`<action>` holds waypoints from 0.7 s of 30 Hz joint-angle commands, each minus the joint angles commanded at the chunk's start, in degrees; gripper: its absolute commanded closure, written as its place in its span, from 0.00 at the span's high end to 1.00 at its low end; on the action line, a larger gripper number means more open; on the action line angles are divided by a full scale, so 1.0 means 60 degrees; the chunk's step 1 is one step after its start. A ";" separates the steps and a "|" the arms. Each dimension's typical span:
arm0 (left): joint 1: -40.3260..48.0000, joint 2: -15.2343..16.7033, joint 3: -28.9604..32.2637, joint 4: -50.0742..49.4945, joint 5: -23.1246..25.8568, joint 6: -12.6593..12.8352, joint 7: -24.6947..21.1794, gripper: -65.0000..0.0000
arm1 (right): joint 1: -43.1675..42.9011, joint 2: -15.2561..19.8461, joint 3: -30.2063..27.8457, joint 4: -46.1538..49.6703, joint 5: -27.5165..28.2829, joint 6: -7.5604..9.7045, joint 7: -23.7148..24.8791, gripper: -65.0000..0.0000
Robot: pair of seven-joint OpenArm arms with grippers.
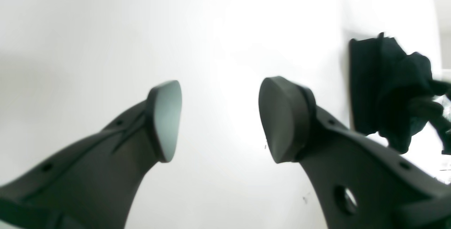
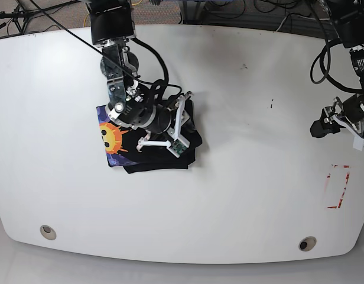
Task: Fold the T-shirt properly
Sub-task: 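Flip the folded bundle over with the right gripper, exposing the sun print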
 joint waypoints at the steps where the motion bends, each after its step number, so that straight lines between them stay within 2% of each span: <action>1: 0.0000 0.0000 0.0000 -0.0015 0.0000 0.0000 0.0000 0.55 | 0.0059 0.0000 -0.0103 -0.0073 -0.0103 0.0000 0.0117 0.11; 3: 0.0000 0.0000 0.0000 -0.0015 0.0000 0.0000 0.0000 0.55 | 0.0073 0.0000 -0.0147 -0.0088 -0.0234 -0.0015 0.0205 0.05; 8: 0.0000 0.0000 0.0000 -0.0015 0.0000 0.0000 0.0000 0.55 | 0.0249 -0.0440 -0.0117 -0.0044 -0.0864 -0.0015 0.0234 0.05; 11: 0.0000 0.0015 0.0000 0.0000 0.0000 0.0000 0.0015 0.55 | 0.0498 -0.0484 -0.0132 -0.0073 -0.1245 -0.0015 0.0234 0.05; 21: 0.0000 0.0044 0.0044 0.0000 0.0000 0.0000 0.0015 0.55 | 0.1509 -0.1084 -0.0132 -0.0791 -0.1407 -0.0015 0.0234 0.05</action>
